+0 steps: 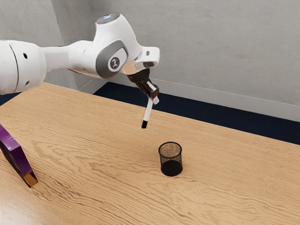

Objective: Put the marker into the pen holder.

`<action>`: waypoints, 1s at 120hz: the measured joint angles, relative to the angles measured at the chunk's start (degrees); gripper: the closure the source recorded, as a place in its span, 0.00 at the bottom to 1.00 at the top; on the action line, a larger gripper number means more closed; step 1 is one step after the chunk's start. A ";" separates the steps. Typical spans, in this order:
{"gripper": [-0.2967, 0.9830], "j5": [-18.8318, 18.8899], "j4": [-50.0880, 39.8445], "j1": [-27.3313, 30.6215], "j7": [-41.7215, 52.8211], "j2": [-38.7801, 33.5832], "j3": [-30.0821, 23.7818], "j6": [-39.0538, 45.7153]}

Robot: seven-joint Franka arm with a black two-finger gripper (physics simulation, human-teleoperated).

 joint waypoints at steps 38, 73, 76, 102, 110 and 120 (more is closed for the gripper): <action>0.83 -2.10 7.73 -5.31 -1.13 8.33 0.06 -0.13; 0.82 -2.74 9.24 -7.12 -2.28 12.74 0.05 0.42; 0.82 -2.77 9.25 -7.11 -2.37 13.15 0.05 0.45; 0.73 -3.25 9.14 -7.11 -2.95 17.43 0.10 0.51; 0.61 -3.67 9.14 -7.03 -2.87 17.74 0.13 0.39; 0.49 -3.93 9.14 -6.77 -2.76 17.26 0.16 0.21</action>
